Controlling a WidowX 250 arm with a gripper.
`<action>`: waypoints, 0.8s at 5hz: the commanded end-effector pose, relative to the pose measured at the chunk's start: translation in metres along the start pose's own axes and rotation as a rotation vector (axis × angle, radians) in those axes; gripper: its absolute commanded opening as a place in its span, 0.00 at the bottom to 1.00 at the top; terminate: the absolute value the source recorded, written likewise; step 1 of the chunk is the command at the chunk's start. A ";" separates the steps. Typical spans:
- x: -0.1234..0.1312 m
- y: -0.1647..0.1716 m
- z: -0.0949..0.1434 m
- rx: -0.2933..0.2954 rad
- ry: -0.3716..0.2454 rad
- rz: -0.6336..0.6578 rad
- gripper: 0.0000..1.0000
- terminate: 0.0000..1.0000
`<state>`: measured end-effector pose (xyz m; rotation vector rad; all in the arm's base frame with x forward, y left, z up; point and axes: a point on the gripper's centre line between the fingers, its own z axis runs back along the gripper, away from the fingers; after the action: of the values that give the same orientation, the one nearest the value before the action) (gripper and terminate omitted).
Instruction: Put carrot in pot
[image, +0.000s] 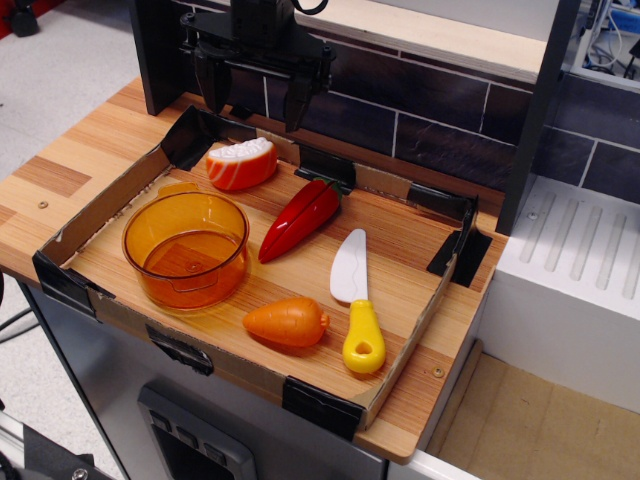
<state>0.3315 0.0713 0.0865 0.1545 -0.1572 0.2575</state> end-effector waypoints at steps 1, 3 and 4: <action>0.000 0.000 0.000 0.000 0.000 0.000 1.00 0.00; -0.020 -0.021 0.029 -0.075 -0.096 -0.310 1.00 0.00; -0.045 -0.038 0.039 -0.113 -0.049 -0.565 1.00 0.00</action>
<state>0.2875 0.0098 0.0971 0.0694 -0.1102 -0.3476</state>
